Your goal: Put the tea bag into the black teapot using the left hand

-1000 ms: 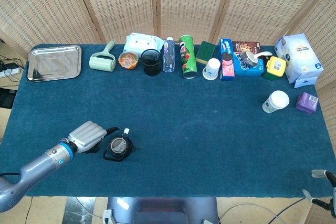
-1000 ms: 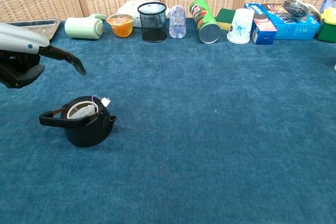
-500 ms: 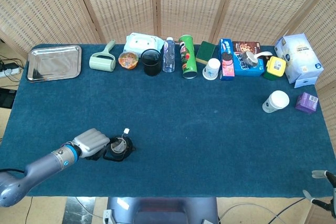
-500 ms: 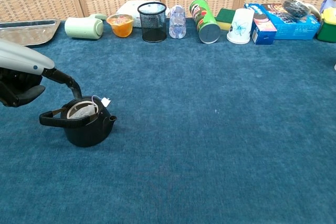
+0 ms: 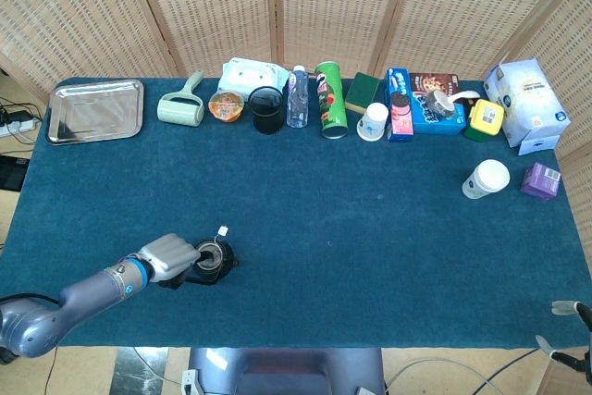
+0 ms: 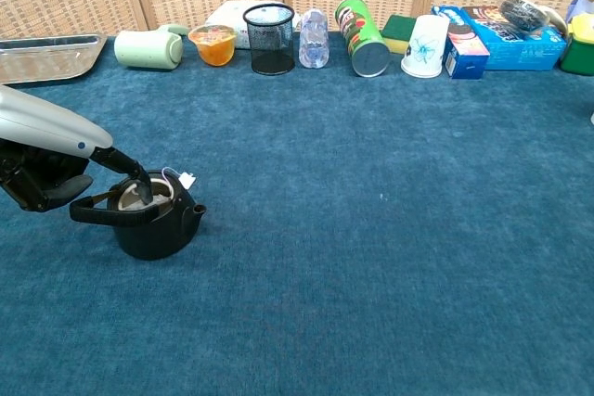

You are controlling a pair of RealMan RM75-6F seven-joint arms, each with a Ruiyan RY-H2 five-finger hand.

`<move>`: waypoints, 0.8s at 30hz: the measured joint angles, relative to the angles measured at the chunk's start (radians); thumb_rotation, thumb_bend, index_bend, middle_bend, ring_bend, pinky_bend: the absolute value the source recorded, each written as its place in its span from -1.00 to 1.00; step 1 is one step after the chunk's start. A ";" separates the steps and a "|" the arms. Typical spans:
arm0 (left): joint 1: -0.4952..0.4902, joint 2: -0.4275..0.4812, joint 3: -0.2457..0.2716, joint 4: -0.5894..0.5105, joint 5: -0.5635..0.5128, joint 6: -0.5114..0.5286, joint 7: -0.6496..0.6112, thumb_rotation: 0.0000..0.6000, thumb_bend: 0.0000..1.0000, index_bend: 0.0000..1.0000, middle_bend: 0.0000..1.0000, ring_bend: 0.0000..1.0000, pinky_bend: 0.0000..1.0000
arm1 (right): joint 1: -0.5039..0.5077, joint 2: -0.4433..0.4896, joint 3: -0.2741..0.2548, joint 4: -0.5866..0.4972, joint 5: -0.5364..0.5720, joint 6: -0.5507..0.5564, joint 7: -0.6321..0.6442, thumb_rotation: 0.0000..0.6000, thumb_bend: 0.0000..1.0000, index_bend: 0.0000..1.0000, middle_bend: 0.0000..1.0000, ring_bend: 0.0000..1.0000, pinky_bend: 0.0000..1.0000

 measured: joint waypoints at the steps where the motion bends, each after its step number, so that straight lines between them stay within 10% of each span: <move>1: -0.008 -0.003 0.009 0.001 -0.011 0.007 0.003 1.00 1.00 -0.68 1.00 1.00 0.93 | 0.000 0.000 0.000 0.000 0.000 -0.001 0.000 1.00 -0.56 -0.28 -0.21 -0.36 -0.39; 11: -0.057 -0.019 0.067 0.005 -0.073 0.033 0.013 1.00 1.00 -0.68 1.00 1.00 0.93 | 0.001 -0.001 0.000 0.001 -0.002 -0.002 0.002 1.00 -0.56 -0.28 -0.21 -0.36 -0.39; 24: -0.009 0.050 0.021 -0.054 0.030 0.113 -0.053 1.00 1.00 -0.68 1.00 1.00 0.93 | 0.001 0.000 0.001 -0.002 -0.003 -0.001 -0.001 1.00 -0.57 -0.28 -0.21 -0.36 -0.39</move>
